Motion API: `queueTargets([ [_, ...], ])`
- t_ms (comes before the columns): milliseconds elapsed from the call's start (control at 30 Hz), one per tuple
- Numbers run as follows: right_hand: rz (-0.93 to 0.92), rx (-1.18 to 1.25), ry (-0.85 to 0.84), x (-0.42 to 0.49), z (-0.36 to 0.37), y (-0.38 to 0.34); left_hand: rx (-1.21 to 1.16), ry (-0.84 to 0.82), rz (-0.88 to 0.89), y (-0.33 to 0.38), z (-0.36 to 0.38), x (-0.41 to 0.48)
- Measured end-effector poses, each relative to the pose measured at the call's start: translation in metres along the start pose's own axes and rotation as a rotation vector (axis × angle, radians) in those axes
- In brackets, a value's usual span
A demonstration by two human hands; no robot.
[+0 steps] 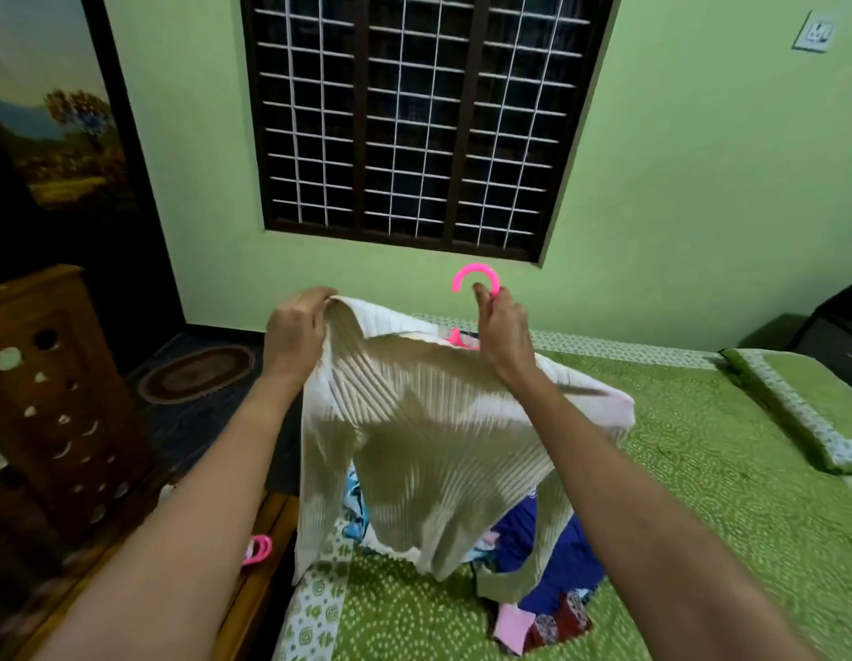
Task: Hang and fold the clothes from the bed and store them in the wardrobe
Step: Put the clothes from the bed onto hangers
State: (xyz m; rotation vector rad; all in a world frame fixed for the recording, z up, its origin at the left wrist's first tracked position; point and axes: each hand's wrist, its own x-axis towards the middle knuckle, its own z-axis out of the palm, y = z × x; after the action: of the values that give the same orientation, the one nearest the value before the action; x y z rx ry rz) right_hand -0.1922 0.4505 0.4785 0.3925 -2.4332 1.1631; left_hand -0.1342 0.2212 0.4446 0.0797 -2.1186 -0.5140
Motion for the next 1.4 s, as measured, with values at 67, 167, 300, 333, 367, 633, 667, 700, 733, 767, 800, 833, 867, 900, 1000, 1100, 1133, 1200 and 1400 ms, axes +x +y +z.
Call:
queueTargets([
  [67, -0.044, 0.007, -0.077, -0.006, 0.008, -0.001, 0.033, 0.0, 0.002, 0.009, 0.003, 0.019],
  [167, -0.055, 0.083, 0.0, -0.001, 0.008, -0.01, -0.017, -0.167, -0.051, 0.016, 0.008, 0.037],
  [300, -0.058, 0.086, 0.042, 0.011, 0.006, -0.016, -0.501, -0.364, -0.221, 0.045, 0.011, 0.028],
  [333, -0.071, 0.076, 0.017, 0.011, 0.008, -0.017, -0.575, -0.448, -0.226, 0.057, 0.012, 0.022],
  [367, -0.087, 0.073, -0.014, 0.011, 0.011, -0.018, -0.558, -0.538, -0.19, 0.068, 0.016, 0.017],
  [633, -0.15, -0.061, -0.316, 0.02, 0.006, -0.014, -0.197, -0.548, -0.001, 0.082, 0.042, -0.003],
  [667, -0.174, -0.093, -0.349, 0.022, 0.0, -0.012, -0.222, -0.527, -0.009, 0.082, 0.044, -0.003],
  [700, -0.194, -0.122, -0.373, 0.025, -0.006, -0.008, -0.244, -0.508, -0.027, 0.081, 0.046, -0.003],
  [733, -0.202, -0.149, -0.392, 0.028, -0.014, -0.003, -0.267, -0.484, -0.049, 0.081, 0.047, -0.002],
  [767, -0.19, -0.175, -0.42, 0.03, -0.02, 0.005, -0.292, -0.466, -0.073, 0.079, 0.047, 0.0],
  [800, -0.17, -0.21, -0.458, 0.032, -0.026, 0.014, -0.316, -0.447, -0.078, 0.079, 0.047, 0.001],
  [833, -0.16, -0.254, -0.498, 0.032, -0.031, 0.022, -0.329, -0.435, -0.071, 0.077, 0.046, 0.003],
  [867, -0.157, -0.3, -0.528, 0.032, -0.034, 0.029, -0.333, -0.43, -0.053, 0.076, 0.045, 0.005],
  [900, -0.162, -0.332, -0.534, 0.03, -0.037, 0.035, -0.336, -0.43, -0.049, 0.073, 0.044, 0.006],
  [1000, -0.145, -0.317, -0.498, 0.028, -0.047, 0.043, -0.344, -0.416, -0.08, 0.065, 0.039, 0.008],
  [1100, -0.145, -0.44, -0.535, 0.027, -0.047, 0.045, -0.363, -0.41, -0.099, 0.059, 0.032, 0.007],
  [1133, -0.158, -0.478, -0.535, 0.026, -0.044, 0.045, -0.355, -0.421, -0.097, 0.057, 0.029, 0.006],
  [1200, -0.186, -0.518, -0.503, 0.026, -0.042, 0.038, -0.306, -0.469, -0.076, 0.052, 0.026, 0.004],
  [1400, -0.187, -0.55, -0.288, 0.026, -0.034, 0.012, -0.282, -0.526, -0.081, 0.037, 0.018, -0.017],
])
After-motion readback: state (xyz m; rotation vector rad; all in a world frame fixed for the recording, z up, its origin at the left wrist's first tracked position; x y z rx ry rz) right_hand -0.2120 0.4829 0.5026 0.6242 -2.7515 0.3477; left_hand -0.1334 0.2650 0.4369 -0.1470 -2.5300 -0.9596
